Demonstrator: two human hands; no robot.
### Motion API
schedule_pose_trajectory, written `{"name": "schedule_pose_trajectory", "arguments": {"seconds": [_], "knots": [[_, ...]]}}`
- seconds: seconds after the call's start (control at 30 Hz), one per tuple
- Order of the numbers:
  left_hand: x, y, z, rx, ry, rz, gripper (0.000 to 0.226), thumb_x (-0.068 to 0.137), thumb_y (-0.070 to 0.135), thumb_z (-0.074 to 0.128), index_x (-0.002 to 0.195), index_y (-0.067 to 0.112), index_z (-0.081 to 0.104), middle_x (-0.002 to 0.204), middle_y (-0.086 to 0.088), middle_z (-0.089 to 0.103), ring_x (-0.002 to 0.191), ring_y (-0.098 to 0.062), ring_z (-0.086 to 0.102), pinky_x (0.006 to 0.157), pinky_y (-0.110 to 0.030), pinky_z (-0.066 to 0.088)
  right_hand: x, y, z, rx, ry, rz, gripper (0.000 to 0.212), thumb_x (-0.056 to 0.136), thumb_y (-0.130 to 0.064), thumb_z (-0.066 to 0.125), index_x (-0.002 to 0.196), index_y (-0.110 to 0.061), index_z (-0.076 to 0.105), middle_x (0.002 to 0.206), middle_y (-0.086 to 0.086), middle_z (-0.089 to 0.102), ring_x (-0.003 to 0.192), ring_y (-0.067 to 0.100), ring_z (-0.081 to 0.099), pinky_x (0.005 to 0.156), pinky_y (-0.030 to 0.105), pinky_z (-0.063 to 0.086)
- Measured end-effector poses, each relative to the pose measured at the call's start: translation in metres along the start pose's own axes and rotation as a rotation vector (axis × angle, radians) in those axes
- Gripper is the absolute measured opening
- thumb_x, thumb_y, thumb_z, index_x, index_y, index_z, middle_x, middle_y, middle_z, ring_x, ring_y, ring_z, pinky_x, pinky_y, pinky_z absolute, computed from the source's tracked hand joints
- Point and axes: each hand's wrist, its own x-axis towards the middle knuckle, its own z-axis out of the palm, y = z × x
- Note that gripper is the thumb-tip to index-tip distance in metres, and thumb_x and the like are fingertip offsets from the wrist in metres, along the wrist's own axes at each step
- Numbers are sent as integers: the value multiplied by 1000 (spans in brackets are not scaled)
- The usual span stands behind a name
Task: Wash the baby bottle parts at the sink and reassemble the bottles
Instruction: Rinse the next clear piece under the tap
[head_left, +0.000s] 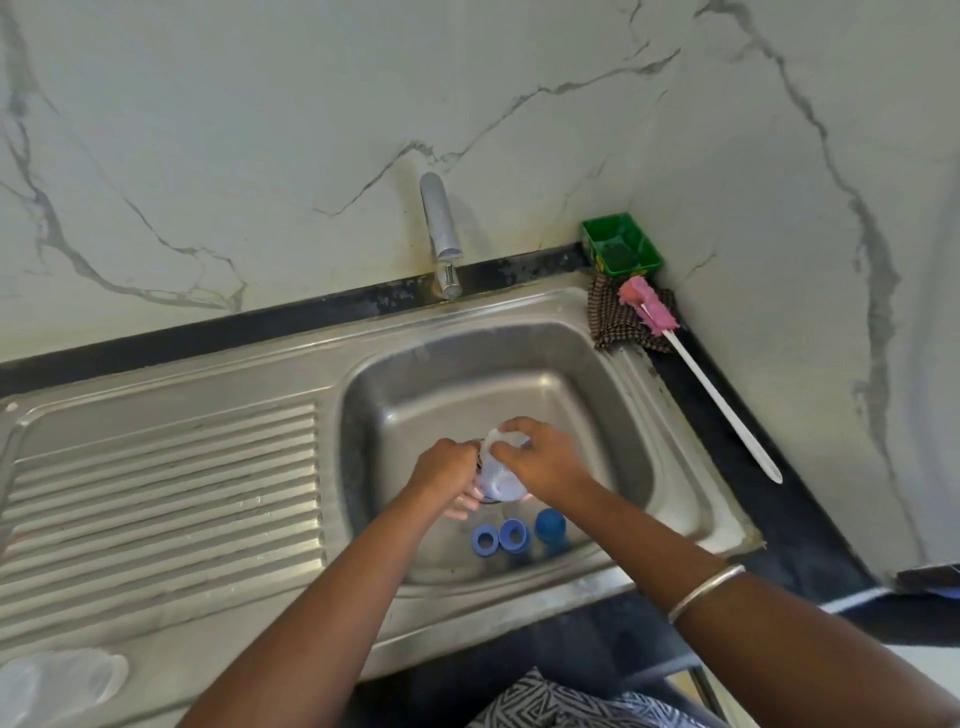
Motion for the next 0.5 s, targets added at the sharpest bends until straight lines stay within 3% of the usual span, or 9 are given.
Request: {"name": "schedule_pose_trajectory", "arguments": {"seconds": [0.07,0.1,0.23,0.3,0.4,0.5], "knots": [[1,1,-1,29,32,18,40,96,40,47,96,5,66,72,-12,75,66,-25,75,60,-34,62,2,7,-7,-339,26,-114,44,82,-45,66,124,-32,66,118,-2,68,103,20,64,81,24,50],[3,2,3,3,5,10,45,97,44,45,102,4,65,77,-14,76,69,-27,75,64,-36,62,3,10,-11,-394,-14,-93,46,80,-47,65,123,-32,67,120,-3,68,106,20,64,84,26,50],[2,13,22,-227,-261,-106,59,97,62,39,118,11,59,102,-17,74,92,-33,73,78,-41,56,5,11,-23,-266,-43,-63,50,85,-51,61,132,-33,61,129,-4,66,114,17,63,86,25,47],[5,22,33,-410,-334,-115,56,94,65,44,109,13,60,96,-13,77,91,-31,73,83,-43,56,6,8,-31,-268,-50,-119,59,86,-49,59,142,-34,51,132,-1,64,114,17,63,80,23,45],[8,40,47,-545,-317,-153,59,86,65,59,100,9,65,75,-9,75,79,-25,70,78,-38,55,10,3,-47,-145,-161,-123,67,84,-34,64,147,-27,44,129,4,65,96,9,63,66,18,46],[13,59,63,-598,-220,-156,54,85,62,63,98,10,65,74,-10,71,70,-23,66,63,-30,50,22,0,-80,114,-158,-86,63,88,-21,67,146,-28,45,127,10,61,100,18,63,81,29,53]]}}
